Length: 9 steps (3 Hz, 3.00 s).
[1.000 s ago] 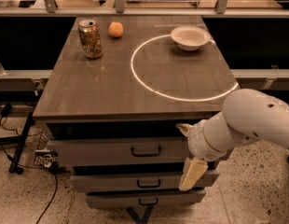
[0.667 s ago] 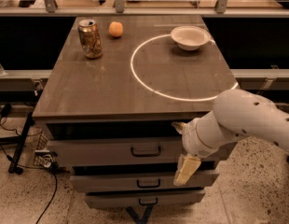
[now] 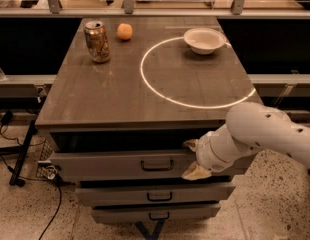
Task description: Open top drawer
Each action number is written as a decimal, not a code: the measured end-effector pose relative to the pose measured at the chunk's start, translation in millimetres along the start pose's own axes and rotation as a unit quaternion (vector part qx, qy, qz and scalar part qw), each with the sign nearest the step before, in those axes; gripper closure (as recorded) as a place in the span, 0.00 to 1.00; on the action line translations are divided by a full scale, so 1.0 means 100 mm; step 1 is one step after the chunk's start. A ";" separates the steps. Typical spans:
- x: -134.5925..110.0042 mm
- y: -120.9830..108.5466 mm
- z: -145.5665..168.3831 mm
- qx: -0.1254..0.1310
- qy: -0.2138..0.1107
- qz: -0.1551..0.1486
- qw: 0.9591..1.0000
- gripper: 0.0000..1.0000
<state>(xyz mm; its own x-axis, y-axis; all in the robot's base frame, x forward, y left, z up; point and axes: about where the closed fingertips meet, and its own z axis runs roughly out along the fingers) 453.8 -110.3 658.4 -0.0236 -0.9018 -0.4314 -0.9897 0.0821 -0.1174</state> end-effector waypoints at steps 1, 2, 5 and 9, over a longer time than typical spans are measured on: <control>-0.04 -0.01 -0.09 0.000 0.000 0.000 1.000 0.87; -0.05 -0.01 -0.11 0.000 0.000 0.000 1.000 1.00; 0.20 0.43 -0.39 -0.013 0.037 0.001 0.999 0.44; -0.04 0.69 -1.28 0.006 0.039 -0.021 0.999 0.65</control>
Offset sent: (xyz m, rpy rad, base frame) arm -0.1099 -0.1141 0.0294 -0.1078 0.0328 -0.1135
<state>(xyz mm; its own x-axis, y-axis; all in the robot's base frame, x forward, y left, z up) 367.3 -155.8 766.4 0.0076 -0.9347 -0.3553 -0.9884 0.0469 -0.1446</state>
